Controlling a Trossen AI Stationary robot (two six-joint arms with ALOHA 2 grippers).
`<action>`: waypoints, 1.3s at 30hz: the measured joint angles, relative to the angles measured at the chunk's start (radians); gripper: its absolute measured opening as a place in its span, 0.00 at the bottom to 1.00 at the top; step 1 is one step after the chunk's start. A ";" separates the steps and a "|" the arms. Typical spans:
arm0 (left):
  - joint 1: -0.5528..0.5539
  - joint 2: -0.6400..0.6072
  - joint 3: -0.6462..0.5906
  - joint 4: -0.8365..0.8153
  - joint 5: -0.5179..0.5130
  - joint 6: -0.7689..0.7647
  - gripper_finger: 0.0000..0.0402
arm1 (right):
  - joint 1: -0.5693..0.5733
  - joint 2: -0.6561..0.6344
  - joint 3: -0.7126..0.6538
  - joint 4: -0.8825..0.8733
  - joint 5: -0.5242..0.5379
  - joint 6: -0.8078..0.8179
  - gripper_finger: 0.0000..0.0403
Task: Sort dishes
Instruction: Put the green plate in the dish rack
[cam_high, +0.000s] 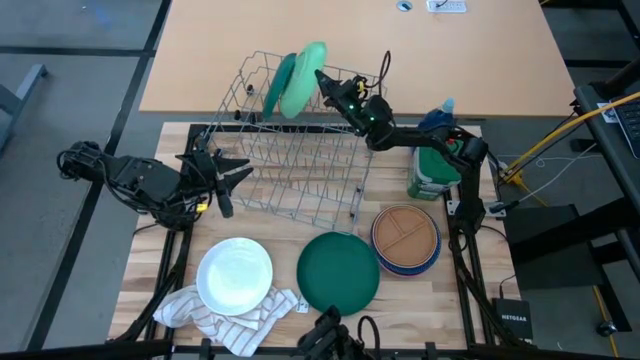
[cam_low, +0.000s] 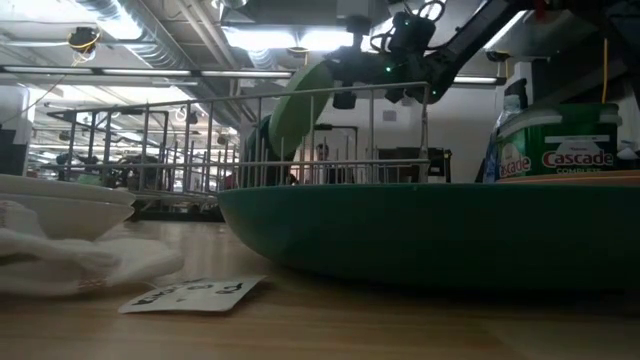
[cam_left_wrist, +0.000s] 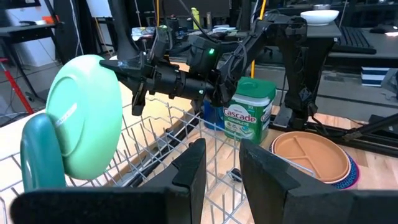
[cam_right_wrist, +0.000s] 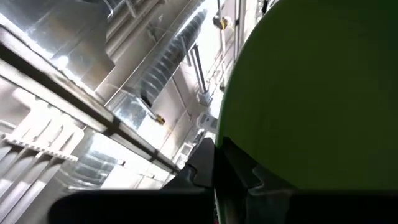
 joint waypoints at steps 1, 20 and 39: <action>0.000 0.000 0.000 0.000 0.000 0.000 0.22 | 0.000 0.000 0.003 -0.001 0.000 0.000 0.02; 0.000 0.000 0.000 0.000 0.000 0.000 0.22 | -0.003 0.096 0.004 0.046 0.000 0.016 0.02; 0.000 0.000 0.000 -0.023 0.000 0.000 0.22 | -0.002 0.091 0.007 -0.263 0.005 -0.011 0.06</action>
